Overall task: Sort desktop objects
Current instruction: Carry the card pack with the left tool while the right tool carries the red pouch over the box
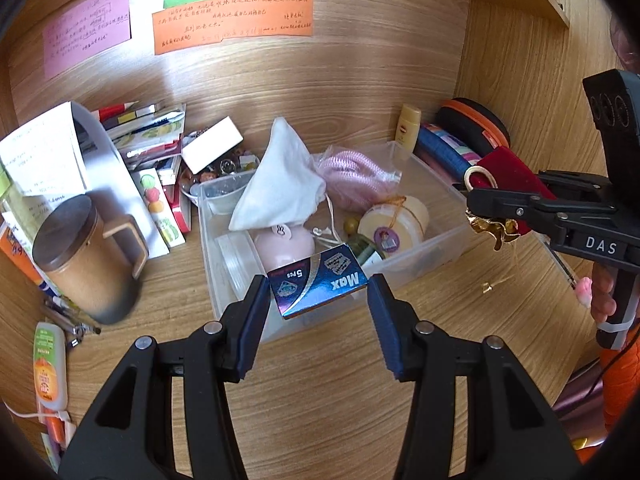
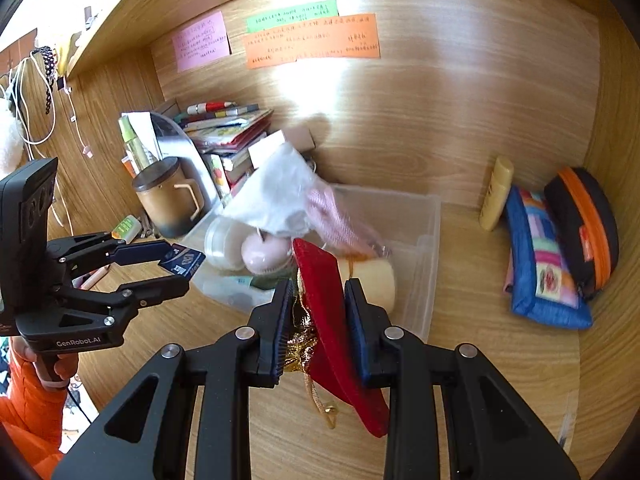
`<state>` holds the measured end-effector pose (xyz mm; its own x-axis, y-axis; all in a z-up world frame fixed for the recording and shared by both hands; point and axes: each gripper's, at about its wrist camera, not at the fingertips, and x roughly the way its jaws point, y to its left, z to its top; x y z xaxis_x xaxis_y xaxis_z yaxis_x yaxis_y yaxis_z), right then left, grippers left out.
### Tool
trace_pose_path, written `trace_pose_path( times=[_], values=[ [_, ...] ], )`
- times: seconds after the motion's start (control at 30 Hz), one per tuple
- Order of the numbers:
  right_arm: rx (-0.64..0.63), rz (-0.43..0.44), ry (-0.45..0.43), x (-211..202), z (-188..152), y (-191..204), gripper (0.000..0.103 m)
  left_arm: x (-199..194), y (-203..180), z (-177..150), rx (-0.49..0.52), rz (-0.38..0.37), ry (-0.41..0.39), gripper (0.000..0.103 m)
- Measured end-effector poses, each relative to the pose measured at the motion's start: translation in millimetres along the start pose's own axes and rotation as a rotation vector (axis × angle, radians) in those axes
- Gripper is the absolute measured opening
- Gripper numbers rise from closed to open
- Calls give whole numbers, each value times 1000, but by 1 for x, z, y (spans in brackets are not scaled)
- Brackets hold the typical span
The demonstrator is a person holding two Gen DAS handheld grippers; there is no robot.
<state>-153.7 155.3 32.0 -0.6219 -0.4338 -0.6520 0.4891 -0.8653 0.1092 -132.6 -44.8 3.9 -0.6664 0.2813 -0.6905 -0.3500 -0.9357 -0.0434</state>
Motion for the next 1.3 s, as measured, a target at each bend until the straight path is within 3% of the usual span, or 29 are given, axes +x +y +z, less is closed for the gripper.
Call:
trace_pose_path(
  times=[0.37,0.7,1.03,1.3],
  values=[
    [-45,-24,-36,6,33,0,25,7,-4,32,46,11,-23,50],
    [-80,7,-31,36,58,7,25,21,-2,48,60,12,-22,50],
    [-131,73,34,86,65,32,26,47,11,46,57,21,32,50],
    [-121,77,83,109,58,28,26,66,17,38,58,12,76,50]
  ],
)
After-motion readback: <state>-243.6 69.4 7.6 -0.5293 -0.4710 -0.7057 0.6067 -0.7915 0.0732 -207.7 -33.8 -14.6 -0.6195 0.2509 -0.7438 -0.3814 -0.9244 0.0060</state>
